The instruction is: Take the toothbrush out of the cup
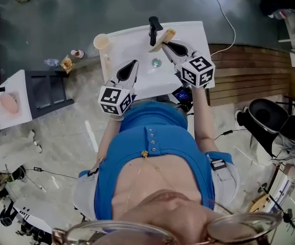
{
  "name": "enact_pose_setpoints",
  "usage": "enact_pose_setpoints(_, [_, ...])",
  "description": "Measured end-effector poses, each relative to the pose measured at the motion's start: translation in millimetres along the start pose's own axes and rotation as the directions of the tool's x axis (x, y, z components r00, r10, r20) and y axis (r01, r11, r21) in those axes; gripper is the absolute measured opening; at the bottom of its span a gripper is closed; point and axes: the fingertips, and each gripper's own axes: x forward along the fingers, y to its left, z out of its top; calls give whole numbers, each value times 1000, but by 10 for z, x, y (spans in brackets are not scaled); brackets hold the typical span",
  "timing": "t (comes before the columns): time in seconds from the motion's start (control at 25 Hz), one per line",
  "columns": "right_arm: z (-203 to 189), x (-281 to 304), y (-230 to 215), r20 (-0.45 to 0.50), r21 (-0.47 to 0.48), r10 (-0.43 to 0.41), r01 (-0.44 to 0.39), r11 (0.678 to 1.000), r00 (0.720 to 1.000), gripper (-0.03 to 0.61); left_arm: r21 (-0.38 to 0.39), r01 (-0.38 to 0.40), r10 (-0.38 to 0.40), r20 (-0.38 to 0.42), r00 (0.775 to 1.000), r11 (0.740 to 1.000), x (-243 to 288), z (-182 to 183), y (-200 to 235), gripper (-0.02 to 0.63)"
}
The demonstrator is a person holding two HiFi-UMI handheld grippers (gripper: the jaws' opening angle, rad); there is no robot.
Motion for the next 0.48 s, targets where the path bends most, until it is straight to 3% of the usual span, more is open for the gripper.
enact_pose_setpoints(0.28, [-120, -306, -386, -8, 40, -83, 84, 996, 996, 26, 8, 27, -26, -21, 999, 1000, 201, -1, -188, 2])
enact_pose_setpoints(0.48, [-244, -521, -661, -50, 19, -163, 164, 986, 985, 26, 16, 47, -47, -34, 998, 999, 295, -6, -313, 2])
